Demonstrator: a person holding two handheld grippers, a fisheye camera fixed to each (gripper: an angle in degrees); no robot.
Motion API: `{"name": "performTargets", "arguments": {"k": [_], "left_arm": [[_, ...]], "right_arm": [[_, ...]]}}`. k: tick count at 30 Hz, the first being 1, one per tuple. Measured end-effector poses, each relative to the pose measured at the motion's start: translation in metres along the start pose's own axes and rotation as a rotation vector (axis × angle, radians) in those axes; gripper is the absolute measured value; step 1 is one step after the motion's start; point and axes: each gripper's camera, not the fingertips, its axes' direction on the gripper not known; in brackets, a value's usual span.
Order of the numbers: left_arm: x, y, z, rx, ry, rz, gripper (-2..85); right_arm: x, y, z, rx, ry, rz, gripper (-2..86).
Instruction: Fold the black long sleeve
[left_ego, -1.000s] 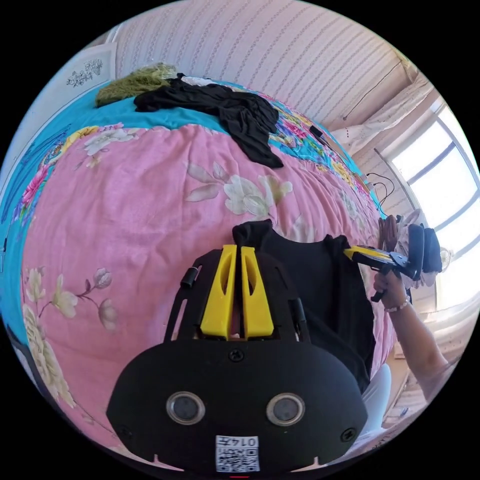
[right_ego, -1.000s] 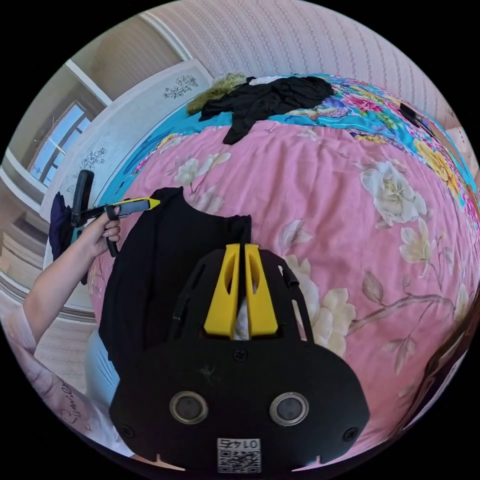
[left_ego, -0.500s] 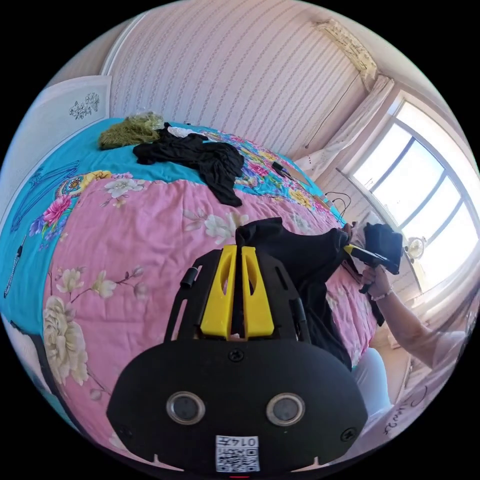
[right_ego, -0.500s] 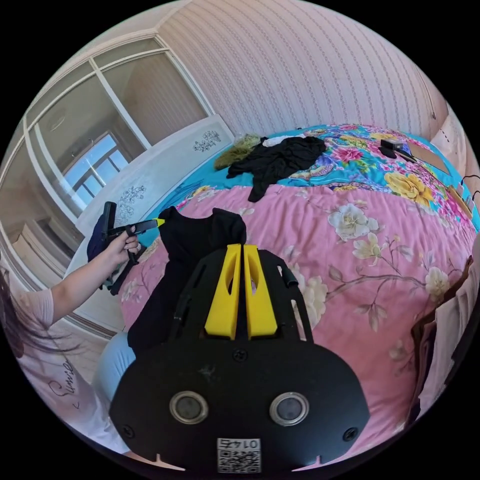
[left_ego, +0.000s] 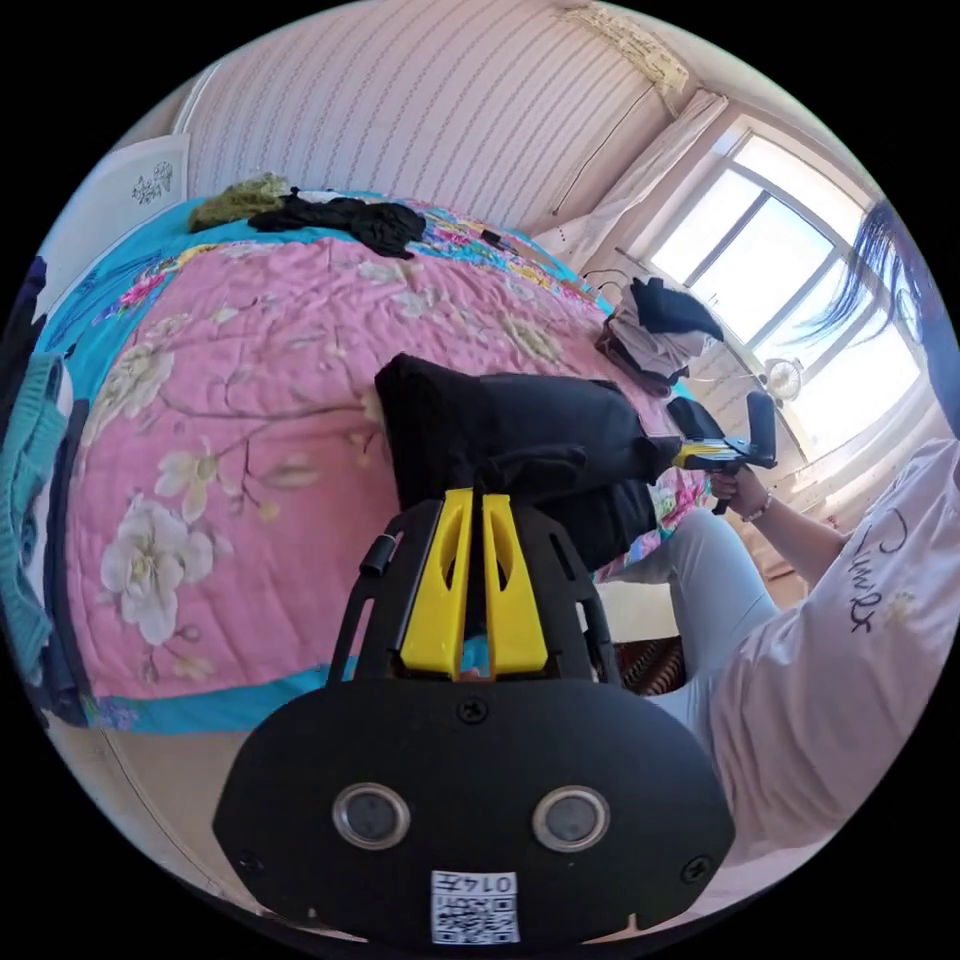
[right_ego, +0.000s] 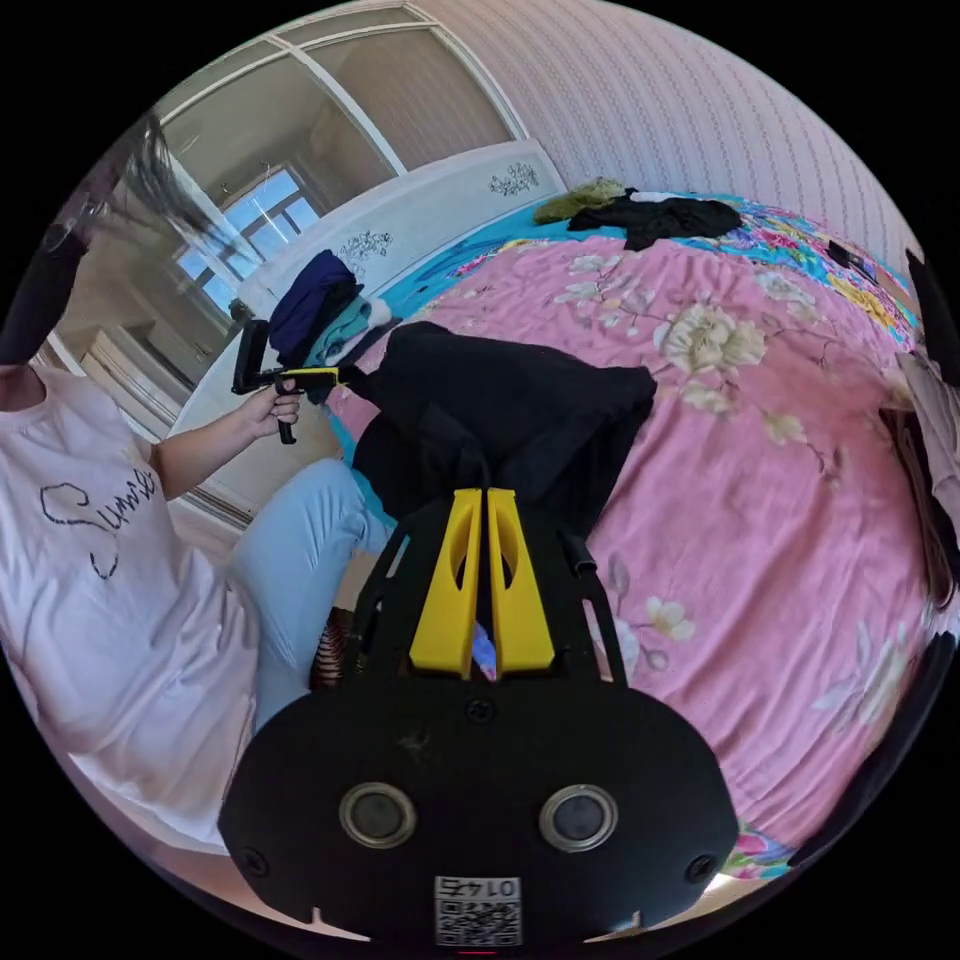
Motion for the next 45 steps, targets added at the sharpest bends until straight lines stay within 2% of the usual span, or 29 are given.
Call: {"name": "performTargets", "arguments": {"k": [3, 5, 7, 10, 14, 18, 21, 23, 25, 28, 30, 32, 34, 35, 37, 39, 43, 45], "left_arm": [[-0.001, 0.029, 0.016, -0.107, -0.016, -0.096, 3.6], [0.005, 0.042, 0.009, -0.101, -0.042, -0.103, 4.9], [0.018, 0.05, -0.002, -0.078, -0.068, -0.073, 5.0], [0.065, 0.057, -0.012, -0.025, -0.128, 0.088, 3.9], [0.118, 0.052, 0.021, 0.047, -0.122, 0.236, 0.0], [0.171, 0.041, 0.078, 0.069, -0.103, 0.335, -0.9], [0.183, 0.035, 0.119, -0.054, -0.171, 0.308, -1.0], [0.182, 0.041, 0.145, -0.148, -0.164, 0.296, -1.0], [0.18, 0.049, 0.144, -0.091, -0.13, 0.31, -1.0], [0.183, 0.055, 0.136, -0.151, -0.049, 0.274, -1.0], [0.194, 0.063, 0.131, -0.121, -0.1, 0.326, -1.0], [0.203, 0.071, 0.139, -0.125, -0.15, 0.357, -1.0], [0.21, 0.081, 0.147, -0.109, -0.189, 0.395, -0.9], [0.212, 0.081, 0.147, -0.115, -0.19, 0.397, -0.9], [0.215, 0.084, 0.142, -0.123, -0.178, 0.387, -0.8], [0.222, 0.093, 0.124, -0.035, -0.162, 0.402, -0.2], [0.241, 0.106, 0.106, 0.106, -0.149, 0.457, 4.3], [0.252, 0.11, 0.113, 0.1, -0.107, 0.473, 7.2]], "right_arm": [[-0.017, 0.018, 0.035, -0.135, 0.079, -0.019, 0.3], [-0.026, 0.027, 0.051, -0.239, 0.145, -0.016, 0.4], [-0.03, 0.034, 0.05, -0.251, 0.142, -0.012, 0.3], [-0.037, 0.033, 0.043, -0.26, 0.164, -0.012, 0.0], [-0.058, -0.014, 0.052, -0.137, 0.258, -0.121, -0.3], [-0.065, -0.082, 0.091, -0.071, 0.253, -0.18, -0.4], [-0.062, -0.127, 0.143, -0.174, 0.341, -0.2, -0.4], [-0.041, -0.14, 0.203, -0.385, 0.373, -0.183, -0.6], [-0.034, -0.138, 0.206, -0.294, 0.353, -0.172, -0.7], [-0.026, -0.155, 0.2, -0.421, 0.265, -0.122, -0.7], [-0.028, -0.167, 0.188, -0.423, 0.286, -0.164, -0.5], [-0.019, -0.179, 0.193, -0.376, 0.401, -0.164, -0.4], [0.0, -0.179, 0.22, -0.448, 0.397, -0.136, -0.4], [0.008, -0.178, 0.219, -0.374, 0.38, -0.116, -0.3], [0.017, -0.177, 0.208, -0.355, 0.337, -0.094, -0.3], [0.027, -0.165, 0.179, -0.255, 0.255, -0.036, -0.1], [0.051, -0.084, 0.095, 0.016, 0.18, 0.11, 0.6], [0.061, -0.042, 0.075, 0.044, 0.177, 0.166, 1.6]]}}
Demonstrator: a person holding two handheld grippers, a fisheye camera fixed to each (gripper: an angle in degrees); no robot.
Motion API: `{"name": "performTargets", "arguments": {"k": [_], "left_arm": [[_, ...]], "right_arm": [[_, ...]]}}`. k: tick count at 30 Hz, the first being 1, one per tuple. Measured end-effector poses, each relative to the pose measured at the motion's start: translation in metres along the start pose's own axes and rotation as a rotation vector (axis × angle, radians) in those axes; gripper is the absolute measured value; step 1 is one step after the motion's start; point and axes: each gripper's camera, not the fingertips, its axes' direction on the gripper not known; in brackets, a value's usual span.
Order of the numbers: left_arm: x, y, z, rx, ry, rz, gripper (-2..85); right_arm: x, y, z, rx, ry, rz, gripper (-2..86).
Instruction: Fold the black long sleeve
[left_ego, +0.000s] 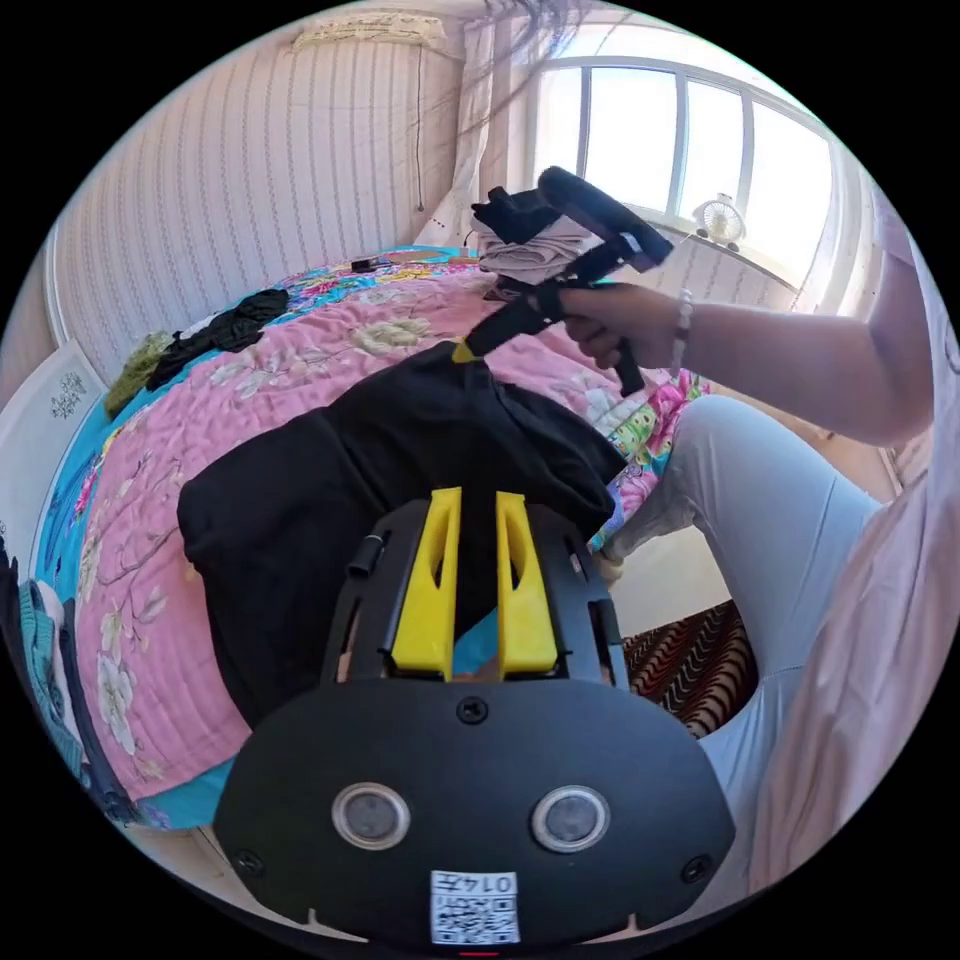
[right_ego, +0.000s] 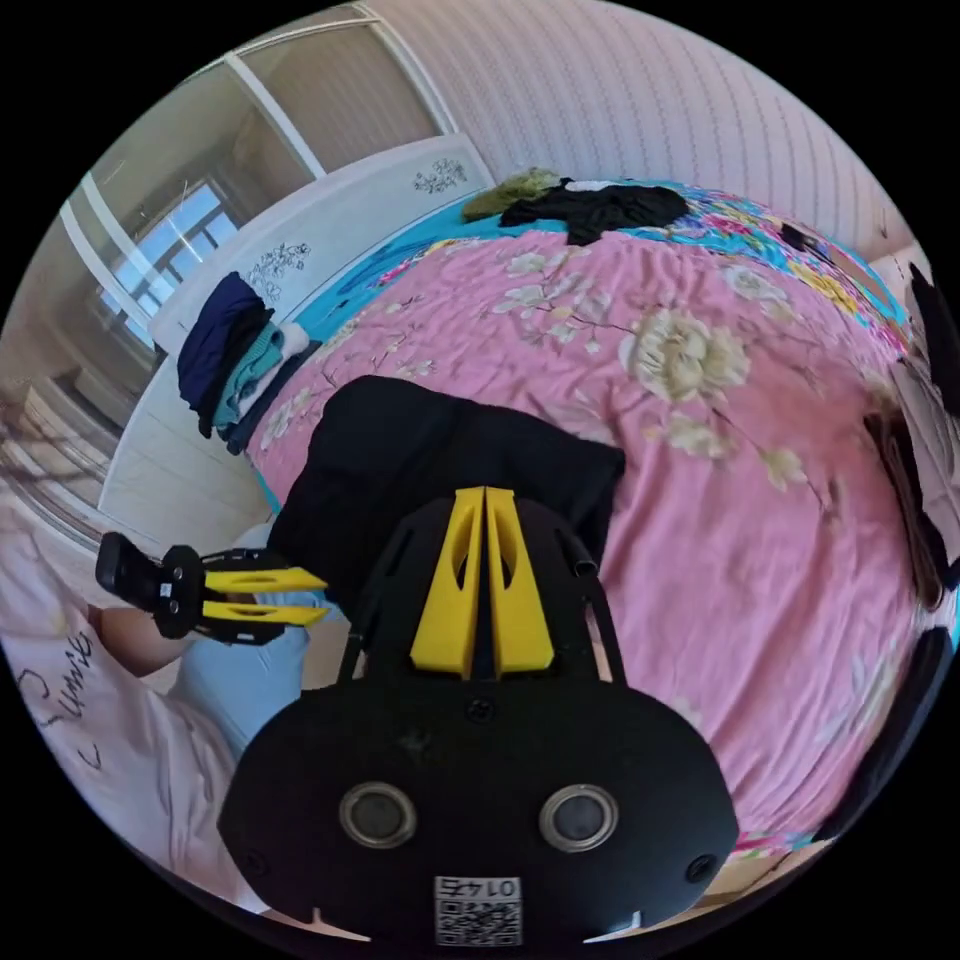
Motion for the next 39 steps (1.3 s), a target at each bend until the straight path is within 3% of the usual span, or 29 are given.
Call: {"name": "performTargets", "arguments": {"k": [6, 11, 15, 18, 22, 26, 29, 33, 35, 39], "left_arm": [[0.037, -0.009, 0.027, -0.065, 0.074, 0.054, 13.6], [0.053, -0.011, 0.046, -0.131, 0.091, 0.048, 15.9], [0.058, -0.017, 0.045, -0.115, 0.066, 0.046, 15.9], [0.055, -0.021, 0.038, -0.13, -0.045, 0.016, 7.7], [0.037, -0.018, 0.027, -0.116, 0.002, -0.047, 2.4], [0.027, -0.012, 0.017, -0.091, 0.026, -0.075, 1.4], [0.024, -0.01, 0.011, -0.085, 0.022, -0.075, 1.1], [0.01, -0.006, -0.006, -0.045, 0.046, -0.116, 0.7], [-0.003, -0.004, -0.02, -0.019, 0.074, -0.173, 0.4], [-0.046, 0.017, -0.068, 0.068, 0.075, -0.309, 0.0]], "right_arm": [[0.045, 0.084, 0.001, -0.236, 0.004, 0.184, 10.2], [0.063, 0.086, 0.008, -0.209, -0.142, 0.213, 2.4], [0.06, 0.076, 0.001, -0.123, -0.331, 0.18, 1.1], [0.055, 0.065, -0.001, -0.071, -0.503, 0.148, 1.2], [0.069, 0.051, -0.013, 0.017, -0.48, 0.094, 3.2], [0.124, 0.04, -0.002, 0.167, -0.3, 0.296, 10.3], [0.144, 0.019, 0.033, 0.16, -0.315, 0.352, 15.5], [0.144, -0.006, 0.069, 0.168, -0.395, 0.351, 12.5], [0.132, -0.018, 0.077, 0.17, -0.41, 0.326, 5.9], [0.094, -0.044, 0.073, 0.21, -0.412, 0.195, 4.2]]}}
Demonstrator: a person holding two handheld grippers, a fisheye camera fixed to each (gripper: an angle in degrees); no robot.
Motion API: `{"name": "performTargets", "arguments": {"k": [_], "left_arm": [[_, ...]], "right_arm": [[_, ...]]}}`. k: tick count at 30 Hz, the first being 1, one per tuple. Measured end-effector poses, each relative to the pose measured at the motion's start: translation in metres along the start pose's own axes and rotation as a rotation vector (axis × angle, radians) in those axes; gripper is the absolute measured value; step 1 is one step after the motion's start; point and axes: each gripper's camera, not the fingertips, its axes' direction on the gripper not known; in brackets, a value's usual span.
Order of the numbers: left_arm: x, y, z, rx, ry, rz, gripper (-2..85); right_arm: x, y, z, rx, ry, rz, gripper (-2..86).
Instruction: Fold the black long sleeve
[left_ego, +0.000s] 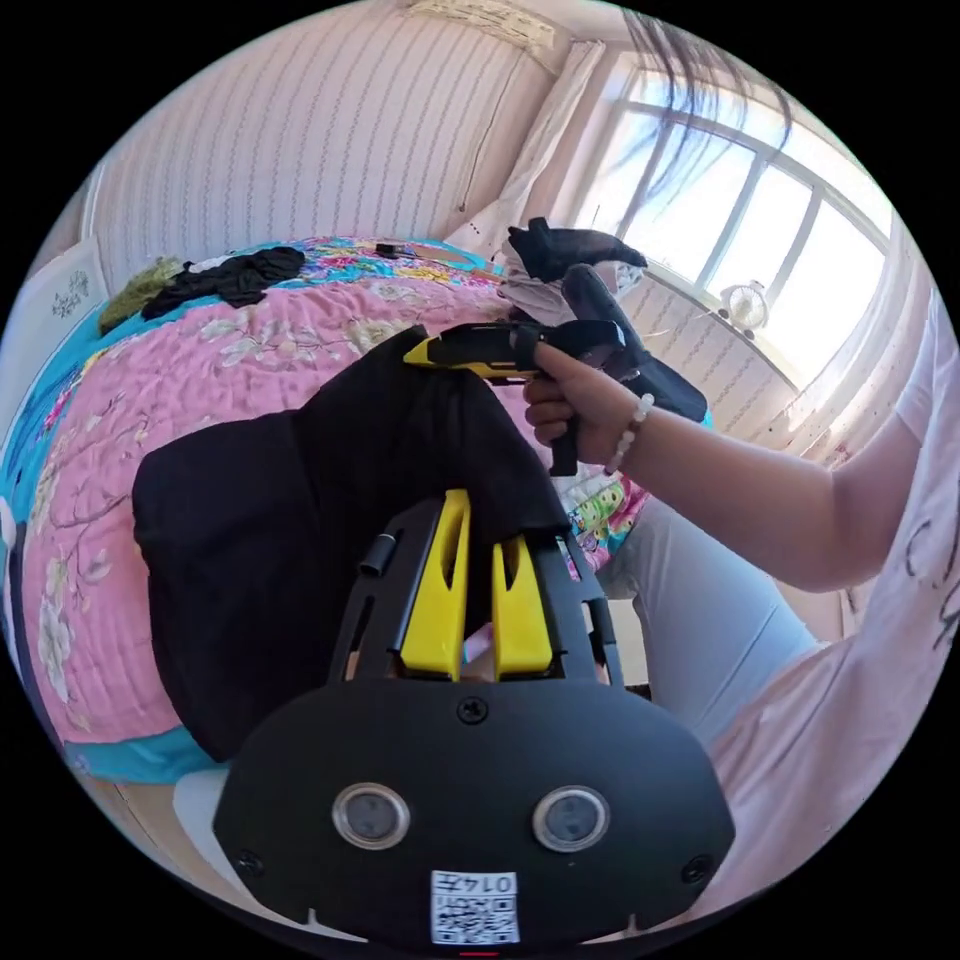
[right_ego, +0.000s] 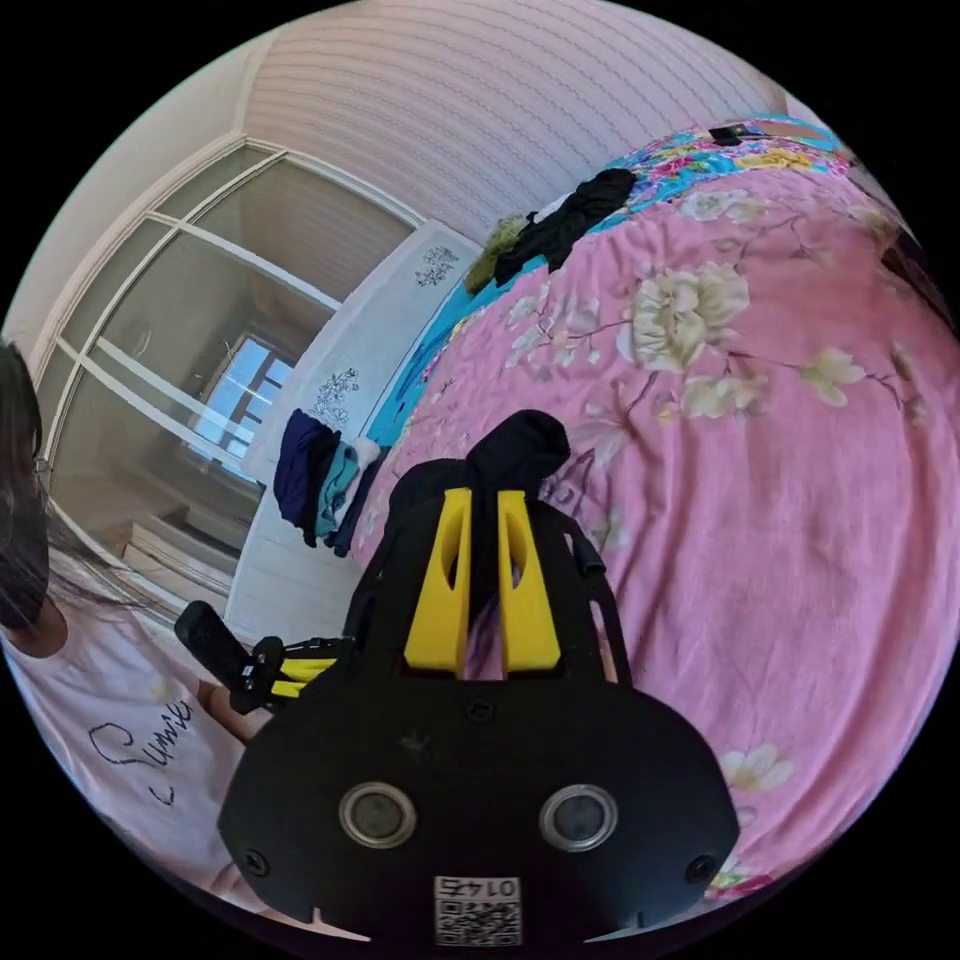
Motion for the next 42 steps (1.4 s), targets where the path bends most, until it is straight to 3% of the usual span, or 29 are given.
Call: {"name": "performTargets", "arguments": {"k": [5, 11, 18, 22, 27, 33, 39, 42], "left_arm": [[-0.057, 0.025, -0.058, 0.062, -0.121, -0.212, 0.0], [-0.105, 0.068, -0.105, -0.052, -0.396, -0.401, -0.7], [-0.131, 0.089, -0.142, -0.074, -0.49, -0.411, -0.6], [-0.145, 0.078, -0.143, -0.017, -0.35, -0.344, 4.0], [-0.145, 0.058, -0.123, -0.066, -0.318, -0.177, 10.7], [-0.161, 0.041, -0.089, -0.336, -0.249, -0.196, 11.9], [-0.164, 0.042, -0.09, -0.375, -0.191, -0.207, 8.2], [-0.153, 0.045, -0.1, -0.345, -0.232, -0.172, 0.8]], "right_arm": [[-0.073, -0.033, 0.092, -0.137, -0.088, -0.183, 4.6], [-0.121, -0.038, 0.234, -0.37, -0.06, -0.258, 9.3], [-0.164, -0.048, 0.244, -0.287, -0.068, -0.484, 10.2], [-0.172, -0.054, 0.285, -0.42, 0.119, -0.678, 15.0], [-0.179, -0.048, 0.367, -0.662, 0.124, -0.735, 18.2], [-0.19, -0.024, 0.469, -0.929, 0.177, -0.76, 16.2], [-0.211, -0.001, 0.493, -0.934, 0.143, -0.788, 8.3], [-0.228, 0.013, 0.477, -0.836, 0.112, -0.841, 5.9]]}}
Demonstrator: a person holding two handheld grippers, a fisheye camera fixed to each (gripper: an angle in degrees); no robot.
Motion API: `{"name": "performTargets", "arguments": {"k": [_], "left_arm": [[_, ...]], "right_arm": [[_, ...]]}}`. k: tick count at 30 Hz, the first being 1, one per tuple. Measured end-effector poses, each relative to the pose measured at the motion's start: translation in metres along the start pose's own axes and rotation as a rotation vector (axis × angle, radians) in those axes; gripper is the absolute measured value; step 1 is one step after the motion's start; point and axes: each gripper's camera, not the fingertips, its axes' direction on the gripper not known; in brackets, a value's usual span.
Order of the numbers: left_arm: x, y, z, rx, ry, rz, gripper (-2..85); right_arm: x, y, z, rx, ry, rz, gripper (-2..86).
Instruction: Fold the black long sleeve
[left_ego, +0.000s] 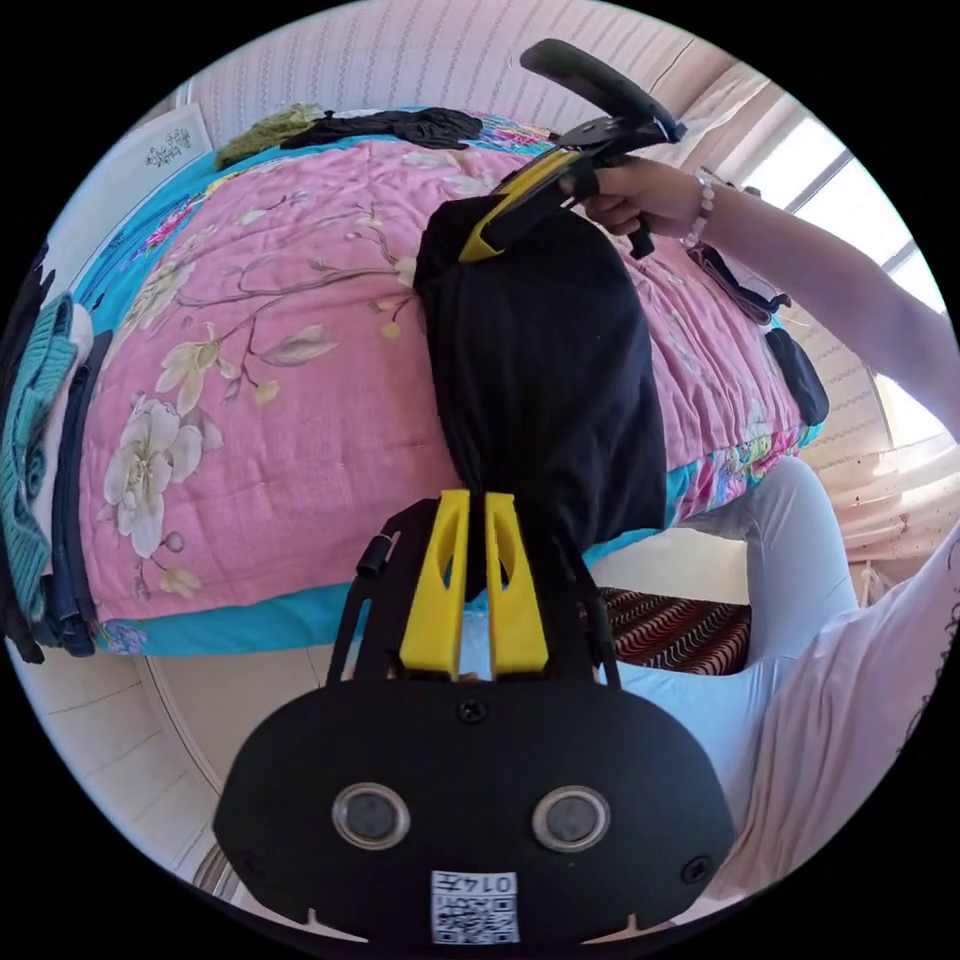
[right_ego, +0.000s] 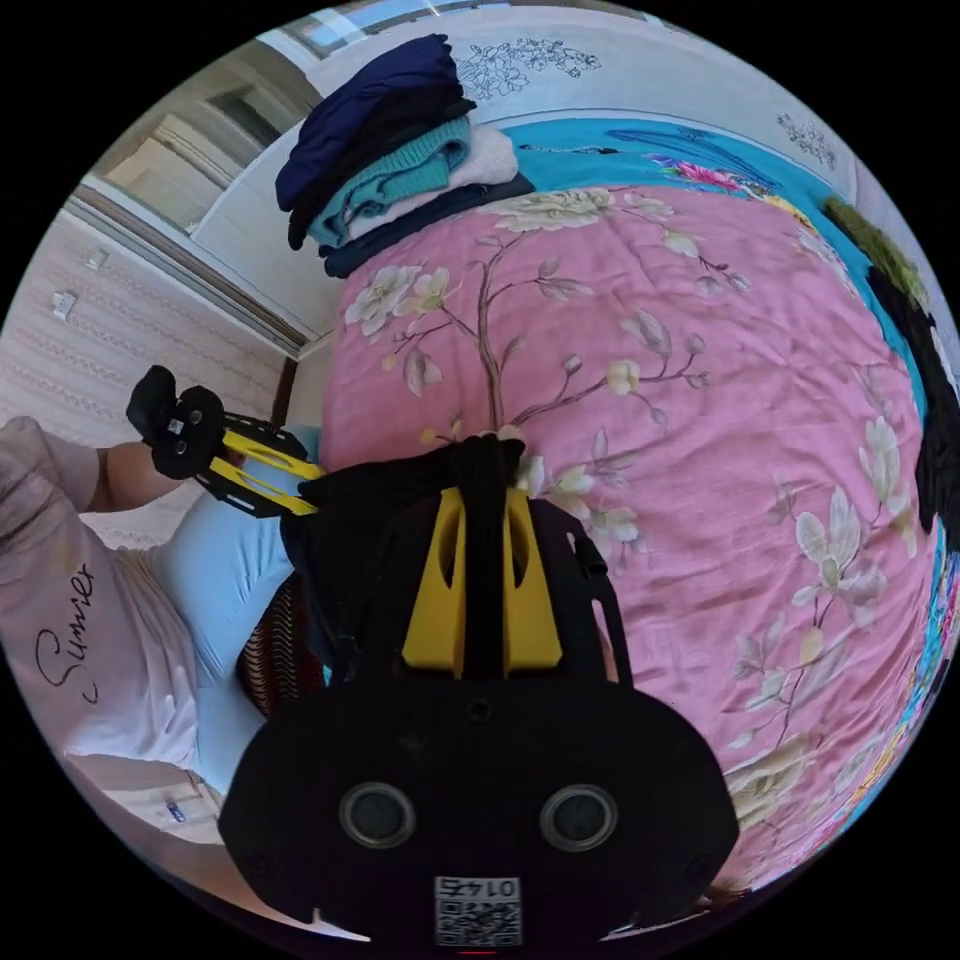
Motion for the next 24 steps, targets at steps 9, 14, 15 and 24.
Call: {"name": "performTargets", "arguments": {"k": [9, 14, 15, 24], "left_arm": [[0.05, 0.057, -0.073, 0.272, -0.127, 0.036, -1.0], [0.065, 0.097, -0.132, 0.411, -0.237, 0.027, -1.0], [0.065, 0.107, -0.151, 0.444, -0.264, 0.018, -1.0], [0.01, 0.169, -0.289, 0.633, -0.483, -0.13, -0.9]], "right_arm": [[-0.126, 0.065, -0.069, 0.369, 0.205, -0.097, 4.6], [-0.202, 0.065, -0.101, 0.443, 0.284, -0.154, 4.2], [-0.209, 0.062, -0.106, 0.454, 0.285, -0.166, 4.2], [-0.274, -0.059, -0.16, 0.583, 0.163, -0.357, 4.3]]}}
